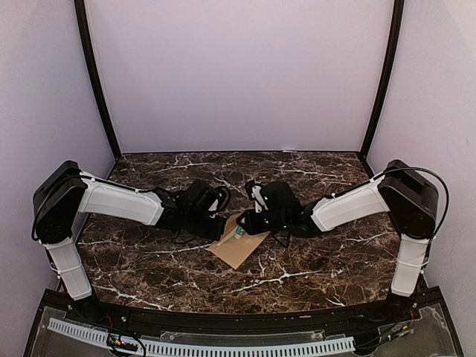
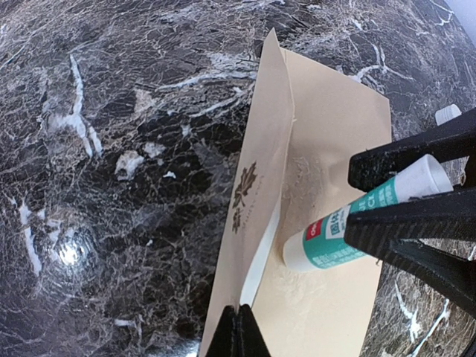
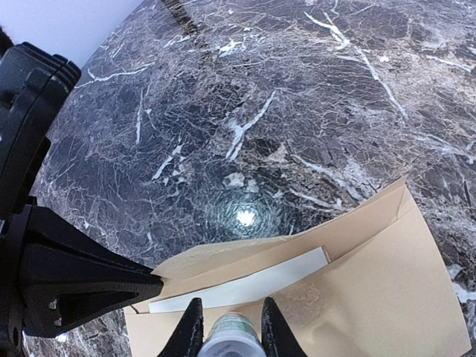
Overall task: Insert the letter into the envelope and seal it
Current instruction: Paint the envelope at the center of the board.
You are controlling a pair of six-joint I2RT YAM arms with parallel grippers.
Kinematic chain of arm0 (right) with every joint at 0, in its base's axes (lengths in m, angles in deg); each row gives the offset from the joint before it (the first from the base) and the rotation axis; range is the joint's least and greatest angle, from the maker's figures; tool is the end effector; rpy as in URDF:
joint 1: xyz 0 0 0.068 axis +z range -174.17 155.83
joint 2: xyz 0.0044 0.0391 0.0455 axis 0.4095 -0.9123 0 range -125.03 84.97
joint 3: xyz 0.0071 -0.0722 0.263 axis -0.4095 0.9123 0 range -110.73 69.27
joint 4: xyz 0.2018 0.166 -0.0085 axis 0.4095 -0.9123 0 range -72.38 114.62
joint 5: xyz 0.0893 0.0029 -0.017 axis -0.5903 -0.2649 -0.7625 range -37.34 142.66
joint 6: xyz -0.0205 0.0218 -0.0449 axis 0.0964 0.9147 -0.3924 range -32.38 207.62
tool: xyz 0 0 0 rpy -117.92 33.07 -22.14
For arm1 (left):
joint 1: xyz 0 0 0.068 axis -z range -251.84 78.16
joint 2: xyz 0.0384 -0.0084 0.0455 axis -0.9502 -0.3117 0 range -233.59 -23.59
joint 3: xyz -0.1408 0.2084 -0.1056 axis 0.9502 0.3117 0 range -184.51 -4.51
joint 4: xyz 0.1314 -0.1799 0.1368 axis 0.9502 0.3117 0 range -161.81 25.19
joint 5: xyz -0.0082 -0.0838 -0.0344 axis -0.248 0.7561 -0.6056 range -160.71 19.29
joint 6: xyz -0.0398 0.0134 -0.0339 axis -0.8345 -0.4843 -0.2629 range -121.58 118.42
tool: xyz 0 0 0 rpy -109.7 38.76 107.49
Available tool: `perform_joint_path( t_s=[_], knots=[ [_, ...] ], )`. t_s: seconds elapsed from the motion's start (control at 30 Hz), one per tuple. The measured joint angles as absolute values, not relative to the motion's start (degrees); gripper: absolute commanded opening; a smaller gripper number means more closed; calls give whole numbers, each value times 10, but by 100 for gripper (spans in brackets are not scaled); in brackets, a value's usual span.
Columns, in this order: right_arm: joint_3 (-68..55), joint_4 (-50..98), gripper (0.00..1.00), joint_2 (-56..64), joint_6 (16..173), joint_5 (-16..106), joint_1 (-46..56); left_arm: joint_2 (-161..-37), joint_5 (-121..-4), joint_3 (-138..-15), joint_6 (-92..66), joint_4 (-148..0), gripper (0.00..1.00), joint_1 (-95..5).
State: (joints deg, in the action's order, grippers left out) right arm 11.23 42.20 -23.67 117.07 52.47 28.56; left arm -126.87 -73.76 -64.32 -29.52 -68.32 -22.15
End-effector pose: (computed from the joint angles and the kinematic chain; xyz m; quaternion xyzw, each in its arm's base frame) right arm 0.2411 0.3170 0.1527 -0.1781 0.8606 0.3147 0.3586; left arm 0.2436 -0.2844 0.1653 0.1659 0.9151 -0.2106 0.3012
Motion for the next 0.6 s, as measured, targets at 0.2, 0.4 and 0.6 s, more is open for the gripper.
perform_joint_path(
  t_s=[0.2,0.4,0.6],
  knots=[
    [112,421,0,-236,1171,524,292,-1269,-738,-643,-295,-683,0,-221],
    [113,409,0,-228,1174,540,296,-1269,-738,-643,-295,-683,0,-221],
    [119,396,0,-214,1179,590,297,-1269,-741,-643,-282,-684,0,-221]
  ],
)
